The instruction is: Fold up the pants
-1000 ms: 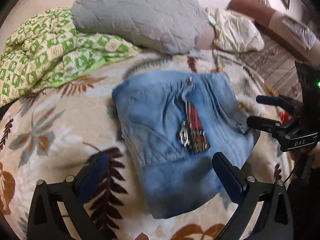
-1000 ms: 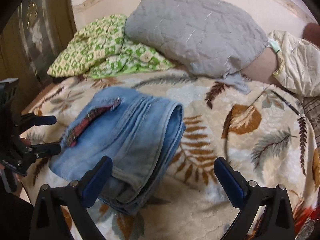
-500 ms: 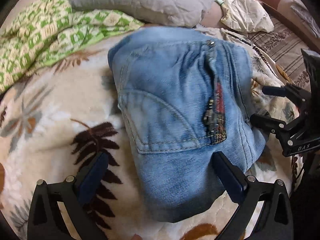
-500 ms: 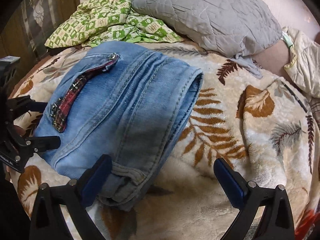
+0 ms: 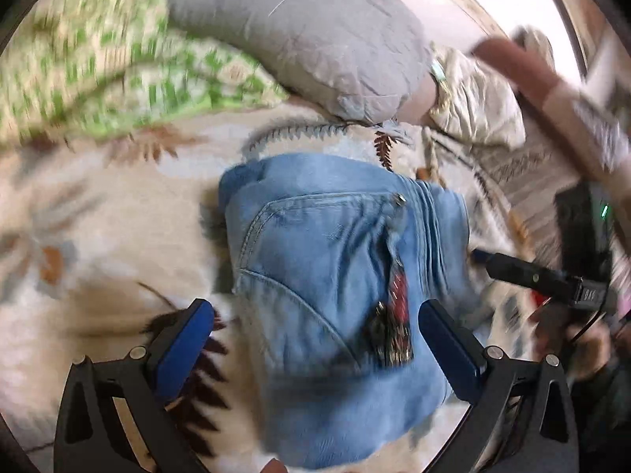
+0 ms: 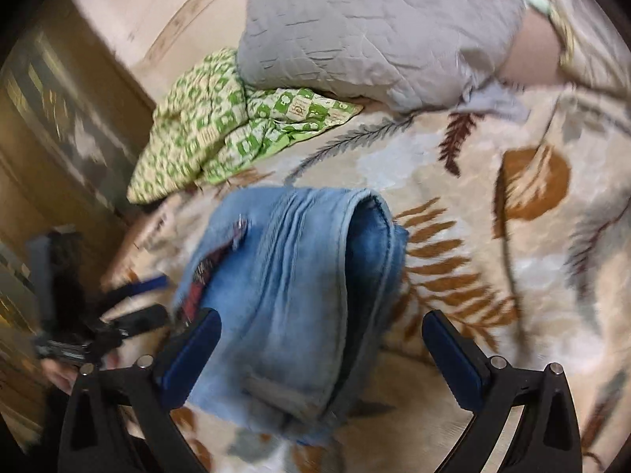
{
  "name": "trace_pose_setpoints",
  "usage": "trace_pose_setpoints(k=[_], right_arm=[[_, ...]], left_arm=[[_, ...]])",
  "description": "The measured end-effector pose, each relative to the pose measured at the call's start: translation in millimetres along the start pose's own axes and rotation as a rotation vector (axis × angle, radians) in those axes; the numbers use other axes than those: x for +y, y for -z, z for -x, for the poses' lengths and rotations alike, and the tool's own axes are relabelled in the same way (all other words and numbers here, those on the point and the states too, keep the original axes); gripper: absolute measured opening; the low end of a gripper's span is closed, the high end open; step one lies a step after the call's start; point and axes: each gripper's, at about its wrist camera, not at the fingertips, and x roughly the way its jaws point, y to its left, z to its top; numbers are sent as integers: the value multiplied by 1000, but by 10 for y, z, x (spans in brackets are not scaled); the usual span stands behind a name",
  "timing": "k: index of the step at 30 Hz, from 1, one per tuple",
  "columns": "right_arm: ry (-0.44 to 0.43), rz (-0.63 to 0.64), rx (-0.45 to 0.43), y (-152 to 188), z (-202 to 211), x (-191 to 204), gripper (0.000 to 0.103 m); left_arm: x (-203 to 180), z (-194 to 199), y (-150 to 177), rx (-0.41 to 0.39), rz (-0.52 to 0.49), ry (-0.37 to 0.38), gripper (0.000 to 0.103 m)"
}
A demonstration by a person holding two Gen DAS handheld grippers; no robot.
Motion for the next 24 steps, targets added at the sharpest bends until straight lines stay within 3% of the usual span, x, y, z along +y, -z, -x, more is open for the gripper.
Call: trace_pose_setpoints(k=[2,7,12,18,24], right_arm=[[-73,-62,18,-48,-78,-97,103],[-176,-214,106,-33,-319,-375,103],[-237,-240,162,37,-524,-409,103],[-256,-237,158,-5,-692,-442,103],[-252,-185,154,-43,-762,-378,103]], left_arm=[[160,-126,-42,49,84,80,103],[364,-333,-67,125,190,186,103],[355,-401,-63,146,212,218,103],[274,-561,-99,177,174,233,103],[357,-580,-119,155,204,273,103]])
